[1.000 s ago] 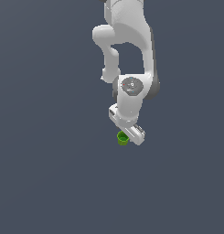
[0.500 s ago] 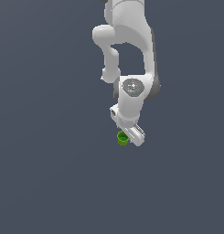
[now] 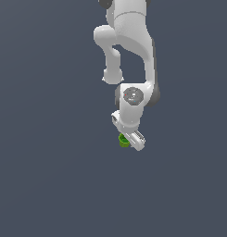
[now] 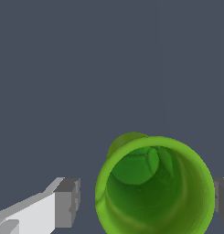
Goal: Pick up the object and move it to a goal position.
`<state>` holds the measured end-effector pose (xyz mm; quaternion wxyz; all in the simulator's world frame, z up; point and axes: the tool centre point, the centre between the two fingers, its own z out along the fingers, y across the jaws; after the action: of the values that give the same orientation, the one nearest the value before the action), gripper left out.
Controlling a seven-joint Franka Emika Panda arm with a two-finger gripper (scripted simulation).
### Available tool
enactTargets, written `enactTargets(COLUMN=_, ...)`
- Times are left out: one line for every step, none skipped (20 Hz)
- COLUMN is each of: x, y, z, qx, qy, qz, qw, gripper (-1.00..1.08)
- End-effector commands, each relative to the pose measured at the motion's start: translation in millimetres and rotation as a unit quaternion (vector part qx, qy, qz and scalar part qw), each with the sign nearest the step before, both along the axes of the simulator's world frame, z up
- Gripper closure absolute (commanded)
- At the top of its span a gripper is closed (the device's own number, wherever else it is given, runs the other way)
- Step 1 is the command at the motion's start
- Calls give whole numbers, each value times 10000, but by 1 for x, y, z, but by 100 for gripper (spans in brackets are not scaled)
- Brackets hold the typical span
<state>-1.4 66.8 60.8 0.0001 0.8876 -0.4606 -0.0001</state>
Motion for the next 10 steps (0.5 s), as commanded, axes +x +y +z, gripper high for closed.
enactTargets(x=0, y=0, z=-11, qx=0, qy=-1, qz=-6, qw=10000, gripper=-92)
enactTargets(x=0, y=0, z=-14, qx=0, qy=-1, qz=-6, qw=10000, gripper=-92)
enactTargets(x=0, y=0, z=-16, qx=0, qy=-1, qz=-6, qw=10000, gripper=-92)
enactTargets(x=0, y=0, z=-18, qx=0, qy=-1, qz=-6, qw=10000, gripper=-92)
enactTargets(x=1, y=0, z=-18, qx=0, qy=-1, qz=-6, qw=10000, gripper=-92)
enactTargets(x=1, y=0, z=-18, qx=0, qy=-1, qz=-6, qw=10000, gripper=-92)
enactTargets(x=1, y=0, z=-18, qx=0, qy=-1, qz=-6, qw=10000, gripper=108)
enactTargets(x=1, y=0, z=-18, qx=0, qy=-1, qz=-6, qw=10000, gripper=108)
enactTargets(x=1, y=0, z=-18, qx=0, qy=-1, qz=-6, qw=10000, gripper=108)
enactTargets(x=1, y=0, z=-18, qx=0, qy=-1, qz=-6, qw=10000, gripper=108)
